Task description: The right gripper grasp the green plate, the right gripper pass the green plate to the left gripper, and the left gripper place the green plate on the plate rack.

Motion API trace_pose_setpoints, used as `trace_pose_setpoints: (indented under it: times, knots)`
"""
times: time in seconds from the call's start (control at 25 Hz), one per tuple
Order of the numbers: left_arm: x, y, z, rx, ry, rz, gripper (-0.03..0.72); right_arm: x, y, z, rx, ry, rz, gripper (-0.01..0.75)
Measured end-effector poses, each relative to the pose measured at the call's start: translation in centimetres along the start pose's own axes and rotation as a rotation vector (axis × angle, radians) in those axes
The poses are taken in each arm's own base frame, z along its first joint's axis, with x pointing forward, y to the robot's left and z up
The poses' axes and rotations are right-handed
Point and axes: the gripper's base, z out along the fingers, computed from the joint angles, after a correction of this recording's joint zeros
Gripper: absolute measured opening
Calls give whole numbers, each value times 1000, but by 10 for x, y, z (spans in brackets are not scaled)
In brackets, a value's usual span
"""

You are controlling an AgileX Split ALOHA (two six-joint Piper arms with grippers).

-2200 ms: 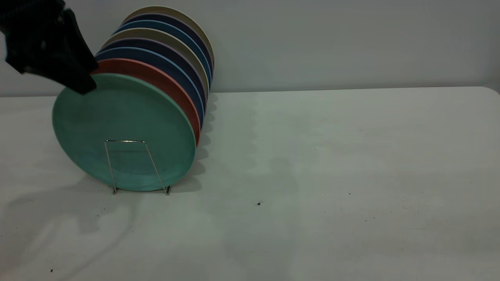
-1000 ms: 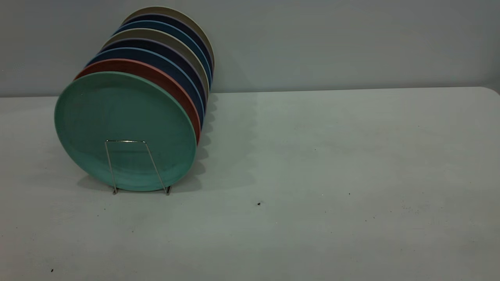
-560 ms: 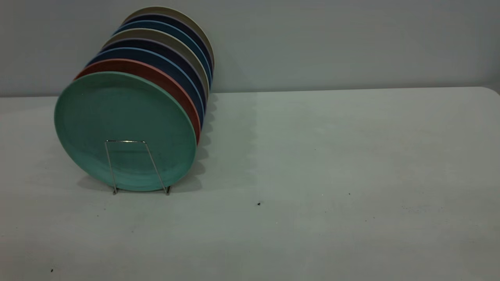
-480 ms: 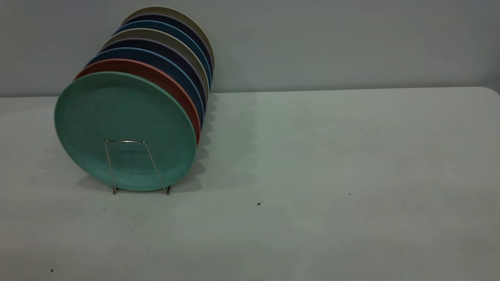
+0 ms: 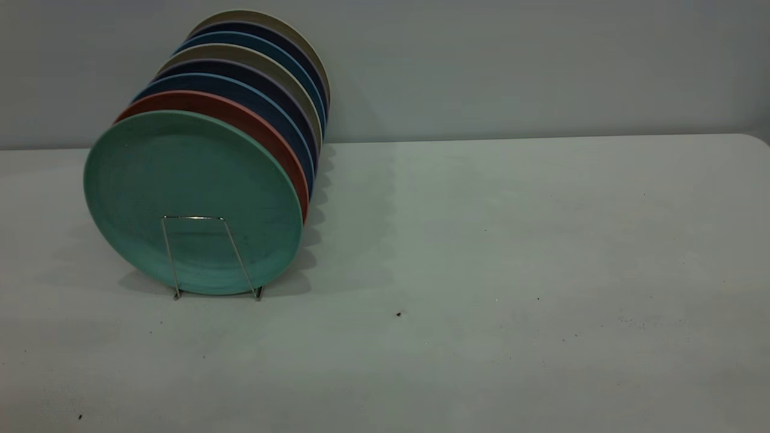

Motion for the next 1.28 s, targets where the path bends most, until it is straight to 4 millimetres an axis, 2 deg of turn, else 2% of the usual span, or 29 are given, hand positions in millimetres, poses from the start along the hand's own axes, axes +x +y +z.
trace_pose_setpoints:
  times: [0.24,0.52,0.76,1.28]
  knots:
    - [0,0,0,-1,0,1,474,11,-1,-15,30,-129,46,440]
    - [8,-1,-7,-7,-82,3,474,40,3,-39,135,-386,127,440]
    - [23,-3,-18,-40,-216,-15,474,43,4,-40,163,-391,152,440]
    - [24,-3,-19,-43,-222,-17,474,43,4,-40,164,-391,152,440]
